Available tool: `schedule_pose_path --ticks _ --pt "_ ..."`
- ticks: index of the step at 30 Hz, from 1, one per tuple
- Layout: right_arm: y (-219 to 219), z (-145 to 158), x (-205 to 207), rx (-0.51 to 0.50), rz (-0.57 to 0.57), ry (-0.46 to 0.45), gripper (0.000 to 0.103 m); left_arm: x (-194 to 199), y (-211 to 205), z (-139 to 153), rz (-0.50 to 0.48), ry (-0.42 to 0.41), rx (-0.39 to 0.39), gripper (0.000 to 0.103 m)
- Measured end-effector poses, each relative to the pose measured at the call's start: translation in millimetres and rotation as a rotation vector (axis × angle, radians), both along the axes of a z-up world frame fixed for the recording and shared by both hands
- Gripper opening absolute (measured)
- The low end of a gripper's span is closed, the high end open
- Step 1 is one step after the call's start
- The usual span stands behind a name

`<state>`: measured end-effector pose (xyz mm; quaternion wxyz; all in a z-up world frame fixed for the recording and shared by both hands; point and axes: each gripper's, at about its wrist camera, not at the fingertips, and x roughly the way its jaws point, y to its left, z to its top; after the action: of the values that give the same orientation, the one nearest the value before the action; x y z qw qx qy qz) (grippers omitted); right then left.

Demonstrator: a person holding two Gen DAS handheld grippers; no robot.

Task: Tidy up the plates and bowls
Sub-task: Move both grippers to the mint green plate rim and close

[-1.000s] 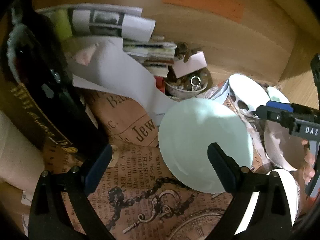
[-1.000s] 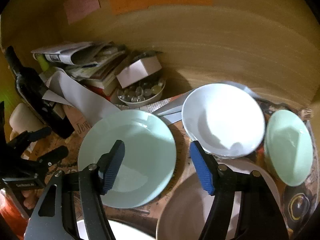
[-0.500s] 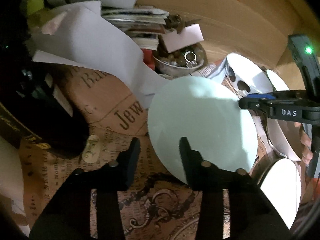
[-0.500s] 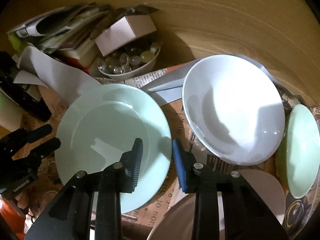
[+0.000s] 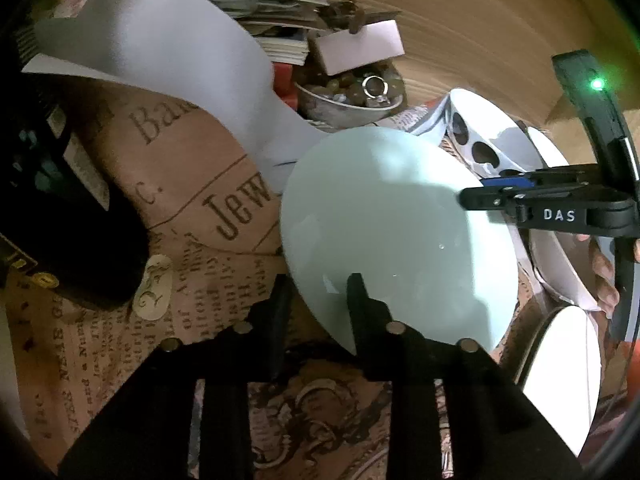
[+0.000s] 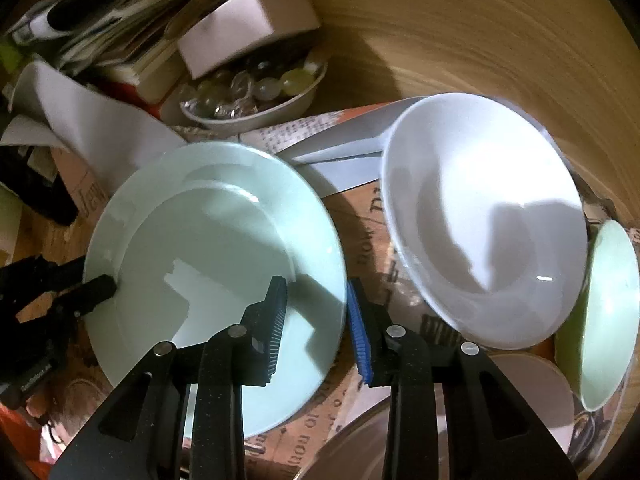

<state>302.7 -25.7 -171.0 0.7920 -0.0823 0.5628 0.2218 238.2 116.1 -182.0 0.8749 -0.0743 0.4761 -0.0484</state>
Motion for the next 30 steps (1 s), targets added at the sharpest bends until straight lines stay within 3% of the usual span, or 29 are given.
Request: schedule_pose_path --ticks 7,11,20,30 --pt "0.9 -5.5 2.3 0.027 -0.001 0.005 0.027 0.7 1.0 -1.9 -0.002 -0.005 -0.005 0.024" --pt "-4.3 -2.6 -1.6 0.054 0.013 0.018 0.022 -1.7 4.1 -0.9 0.022 -0.005 0.017 0.024" --pt "9.1 -8.6 -5.4 -0.003 0.058 -0.007 0.019 -7.1 4.9 0.8 0.018 -0.022 0.050 0.025" --pt "4.2 14.0 -19.3 0.047 0.024 -0.080 0.019 -16.3 -7.2 10.2 0.030 -0.034 0.104 0.026"
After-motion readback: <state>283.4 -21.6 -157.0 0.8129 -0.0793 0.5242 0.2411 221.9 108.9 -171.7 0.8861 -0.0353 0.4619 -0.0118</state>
